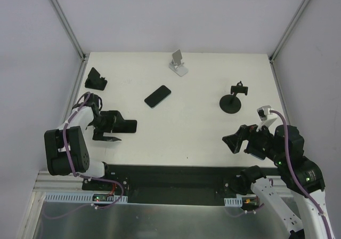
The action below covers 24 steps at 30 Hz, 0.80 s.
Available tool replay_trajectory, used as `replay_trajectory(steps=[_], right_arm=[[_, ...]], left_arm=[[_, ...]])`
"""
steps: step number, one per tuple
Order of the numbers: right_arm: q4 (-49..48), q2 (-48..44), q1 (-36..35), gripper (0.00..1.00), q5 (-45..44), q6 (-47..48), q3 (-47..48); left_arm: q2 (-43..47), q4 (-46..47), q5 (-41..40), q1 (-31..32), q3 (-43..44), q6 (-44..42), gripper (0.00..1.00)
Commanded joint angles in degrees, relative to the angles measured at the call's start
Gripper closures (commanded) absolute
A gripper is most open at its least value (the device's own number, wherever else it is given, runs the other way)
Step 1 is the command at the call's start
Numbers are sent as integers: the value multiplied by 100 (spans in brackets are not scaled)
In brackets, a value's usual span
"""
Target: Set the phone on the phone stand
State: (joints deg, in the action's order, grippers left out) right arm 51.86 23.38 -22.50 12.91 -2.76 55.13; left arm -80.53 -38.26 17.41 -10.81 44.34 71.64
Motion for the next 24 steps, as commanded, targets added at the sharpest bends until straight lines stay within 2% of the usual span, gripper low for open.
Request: replay_trajectory(steps=[1, 11, 24], right_arm=[[-220, -17, -26, 4, 80, -93, 6], [-237, 27, -35, 4, 28, -22, 50], [-193, 35, -26, 4, -122, 22, 41]], left_arm=[[-155, 11, 368, 210, 207, 702, 1], [-411, 161, 219, 527, 224, 1642, 1], [-1131, 258, -88, 756, 558, 1994, 1]])
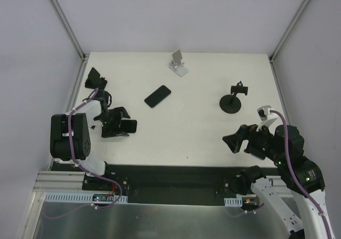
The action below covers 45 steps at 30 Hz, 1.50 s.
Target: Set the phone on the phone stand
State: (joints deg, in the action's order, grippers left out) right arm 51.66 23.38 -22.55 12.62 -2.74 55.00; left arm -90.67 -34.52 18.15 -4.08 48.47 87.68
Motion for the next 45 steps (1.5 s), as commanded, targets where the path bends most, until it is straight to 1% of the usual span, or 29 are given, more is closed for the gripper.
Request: replay_trajectory(steps=[1, 5, 9, 14, 19, 23, 24, 26, 27, 28, 30, 31, 32, 33, 34, 35, 36, 37, 39, 40, 41, 42, 43, 44, 45], right_arm=[[-174, 35, -31, 4, -102, 19, 54], [-156, 53, -22, 4, -102, 54, 54], [-156, 62, -31, 4, -120, 37, 54], [-156, 88, -31, 4, -93, 46, 54], [-165, 88, -31, 4, -93, 37, 72], [-139, 62, -22, 4, -120, 37, 81], [-121, 62, -22, 4, -128, 46, 81], [-86, 44, -22, 4, -155, 63, 55], [-77, 53, -31, 4, -190, 55, 54], [-60, 53, -31, 4, -216, 46, 46], [-33, 106, -22, 4, -304, -7, 28], [-24, 175, -31, 4, -348, -24, 19], [2, 220, -31, 4, -383, -42, 2], [2, 281, -22, 4, -357, -42, -42], [2, 395, -22, 4, -340, -60, -77], [-7, 457, -31, 4, -278, -68, -121], [-15, 518, -31, 4, -208, -86, -208], [-111, 615, -22, 4, -129, -95, -279], [-383, 659, -22, 4, 55, -156, -533], [-515, 694, -22, 4, 143, -235, -639], [-647, 703, -31, 4, 283, -296, -736], [-918, 730, -31, 2, 363, -367, -902], [-1043, 817, -39, 2, 459, -507, -965], [-1166, 879, -39, 1, 678, -569, -1017], [-1410, 1027, -39, 1, 793, -648, -1053]], left_arm=[[-143, -107, -206, 91, 145, 408, 1], [-284, -98, -277, 170, 181, 504, 1], [-363, -107, -417, 232, 119, 610, 4], [-433, -98, -637, 320, 84, 759, 13], [-521, -72, -971, 390, -91, 988, 18], [-495, -2, -1208, 390, -241, 962, 30], [-452, 33, -1261, 390, -267, 935, 38], [-372, 95, -1410, 557, -338, 813, 49], [-259, 121, -1454, 574, -364, 760, 57], [-188, 139, -1498, 592, -399, 707, 62], [65, 226, -1586, 653, -496, 435, 69], [180, 270, -1613, 689, -531, 234, 79], [303, 375, -1596, 767, -653, 128, 86], [609, 420, -1578, 794, -724, 14, 95], [786, 481, -1543, 829, -794, -196, 100], [962, 560, -1499, 864, -917, -346, 100], [1329, 683, -1429, 943, -953, -531, 100], [1507, 701, -1402, 996, -962, -889, 100], [1911, 736, -1306, 1154, -883, -1312, 100], [2026, 745, -1218, 1207, -831, -1837, 100], [2245, 745, -1148, 1277, -734, -2068, 100], [2360, 824, -1095, 1504, -699, -2297, 100], [2457, 877, -1077, 1645, -603, -2760, 100], [2641, 912, -1077, 1838, -549, -2956, 100], [2712, 956, -1068, 2188, -471, -3350, 100]])
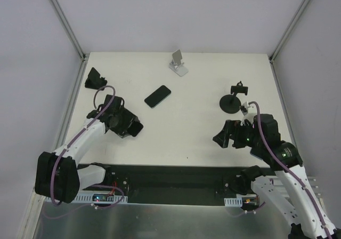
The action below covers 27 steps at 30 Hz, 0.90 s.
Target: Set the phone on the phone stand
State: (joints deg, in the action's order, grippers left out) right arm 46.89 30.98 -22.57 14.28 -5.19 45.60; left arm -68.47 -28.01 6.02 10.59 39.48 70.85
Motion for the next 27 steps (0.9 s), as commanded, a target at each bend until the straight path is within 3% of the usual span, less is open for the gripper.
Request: replay_trajectory(steps=[1, 6, 11, 14, 19, 22, 27], right_arm=[[-1058, 338, -55, 3, 855, -560, -183], [-1710, 916, -72, 3, 1532, -782, -158], [-1516, 1779, 321, 4, 2689, -842, 352], [-1674, 2104, 394, 4, 2949, -922, 361], [-1815, 2298, 393, 1, 2948, -922, 291], [-2121, 2430, 376, 13, 3193, -1080, 90], [-2246, 2597, 315, 22, 3195, -975, -78]], left_arm=[[536, 340, 171, 925, 603, -1880, 100], [379, 384, 49, 2304, 1262, -3460, 100], [-78, 454, -416, 3744, 1799, -4298, 100], [-394, 472, -698, 4300, 2045, -4649, 100], [-930, 498, -628, 4908, 2458, -5230, 100], [-1168, 489, -752, 5137, 2590, -5362, 100], [-1406, 437, -769, 5383, 2740, -5494, 100]])
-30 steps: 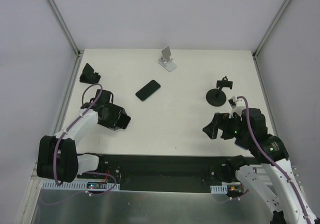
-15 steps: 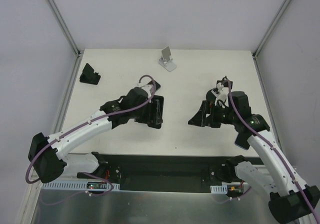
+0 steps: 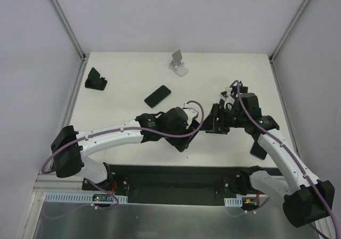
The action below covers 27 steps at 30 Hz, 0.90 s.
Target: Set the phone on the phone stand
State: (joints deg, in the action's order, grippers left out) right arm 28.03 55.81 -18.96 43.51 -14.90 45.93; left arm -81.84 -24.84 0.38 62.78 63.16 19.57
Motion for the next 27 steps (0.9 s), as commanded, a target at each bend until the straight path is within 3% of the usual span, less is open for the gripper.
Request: replay_trajectory(steps=[1, 7, 15, 19, 21, 22, 23, 26, 27], right_arm=[[-447, 149, -81, 25, 290, 30, -146], [-763, 641, -99, 46, 684, 145, -207], [-1379, 703, -398, 72, 1037, 5, -488], [-1651, 624, -416, 99, 1028, -145, -655], [-1879, 440, -415, 99, 915, -320, -865], [-2272, 326, -415, 99, 844, -634, -962], [-2511, 12, -415, 99, 739, -811, -1094], [-3592, -743, -415, 99, 247, -1611, -1595], [-3768, -930, -415, 99, 2, -1770, -1666]], left_arm=[[-130, 120, -205, 199, 390, -401, 100], [-297, 120, -618, 620, 487, -849, 100], [-271, 58, -565, 656, 601, -1113, 100], [-183, 41, -636, 656, 663, -1158, 100], [-113, 41, -662, 647, 689, -1026, 100], [-69, 41, -654, 639, 707, -965, 96], [-25, 41, -653, 630, 716, -781, 76], [308, 146, -478, 446, 628, -220, 41], [562, 198, -373, 367, 515, -43, 38]])
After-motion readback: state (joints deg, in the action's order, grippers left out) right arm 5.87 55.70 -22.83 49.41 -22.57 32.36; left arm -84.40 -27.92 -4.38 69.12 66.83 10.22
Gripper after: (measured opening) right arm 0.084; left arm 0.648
